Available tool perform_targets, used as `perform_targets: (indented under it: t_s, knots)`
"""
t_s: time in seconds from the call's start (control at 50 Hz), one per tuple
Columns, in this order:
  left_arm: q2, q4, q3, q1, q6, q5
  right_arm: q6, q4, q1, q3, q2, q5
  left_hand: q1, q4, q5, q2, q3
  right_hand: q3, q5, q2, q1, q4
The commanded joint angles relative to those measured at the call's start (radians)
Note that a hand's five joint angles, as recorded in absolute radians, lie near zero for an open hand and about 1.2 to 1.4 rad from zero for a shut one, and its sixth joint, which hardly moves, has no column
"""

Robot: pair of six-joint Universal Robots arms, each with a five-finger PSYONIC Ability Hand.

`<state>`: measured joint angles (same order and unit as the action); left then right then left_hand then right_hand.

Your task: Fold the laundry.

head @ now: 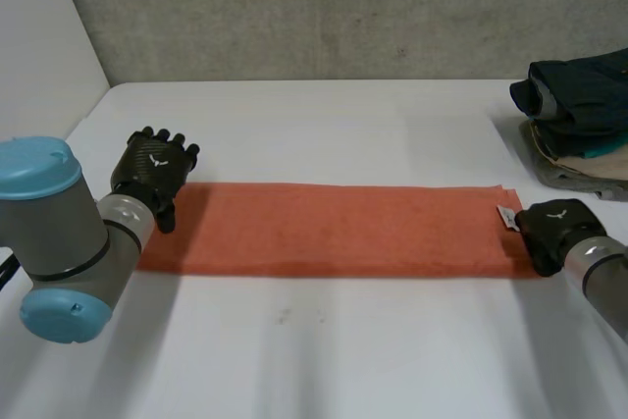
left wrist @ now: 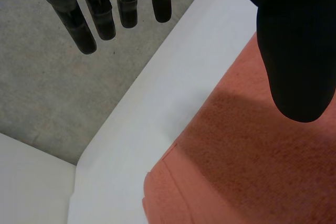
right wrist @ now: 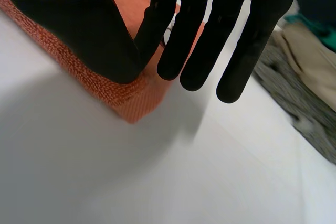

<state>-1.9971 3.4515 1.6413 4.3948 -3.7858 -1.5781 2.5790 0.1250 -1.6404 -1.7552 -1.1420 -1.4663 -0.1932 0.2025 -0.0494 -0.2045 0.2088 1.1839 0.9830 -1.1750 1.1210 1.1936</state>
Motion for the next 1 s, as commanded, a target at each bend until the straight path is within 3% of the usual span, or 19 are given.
perform_targets:
  t_s: [0.02, 0.18, 0.28, 0.4, 0.44, 0.68, 1.0]
  knots:
    - [0.014, 0.0, 0.0, 0.002, 0.0, 0.0, -0.032, -0.007, 0.122, -0.013, -0.016, -0.02, 0.019, -0.028, 0.049, 0.03, -0.034, 0.212, 0.239, -0.221, 0.275, 0.203]
    - [0.031, -0.002, 0.0, 0.0, 0.012, 0.0, -0.322, -0.042, 0.295, -0.009, -0.079, -0.023, 0.019, -0.028, 0.049, 0.03, -0.034, 0.212, 0.239, -0.221, 0.275, 0.203]
    - [0.038, -0.003, 0.003, 0.002, 0.032, -0.002, -0.312, -0.05, 0.295, 0.014, -0.114, -0.025, 0.019, -0.028, 0.049, 0.03, -0.034, 0.212, 0.239, -0.221, 0.275, 0.203]
    - [0.046, -0.005, 0.006, 0.002, 0.057, 0.0, -0.18, -0.05, 0.22, 0.037, -0.146, -0.005, 0.019, -0.028, 0.049, 0.03, -0.034, 0.212, 0.239, -0.221, 0.275, 0.203]
    - [0.052, -0.005, 0.011, 0.002, 0.057, 0.001, -0.142, -0.051, 0.176, 0.031, -0.163, 0.017, 0.019, -0.028, 0.049, 0.03, -0.034, -0.616, -0.589, 0.607, -0.553, -0.625]
    - [0.061, -0.005, 0.026, 0.0, 0.058, 0.004, -0.108, -0.085, 0.162, -0.059, -0.166, 0.195, 0.019, -0.028, 0.049, 0.03, -0.034, -0.532, -0.506, 0.523, -0.469, -0.542]
    - [0.06, -0.002, 0.029, -0.001, 0.06, 0.004, -0.111, 0.022, 0.172, -0.072, -0.058, 0.207, 0.019, -0.028, 0.049, 0.03, -0.034, -0.412, -0.386, 0.403, -0.349, -0.422]
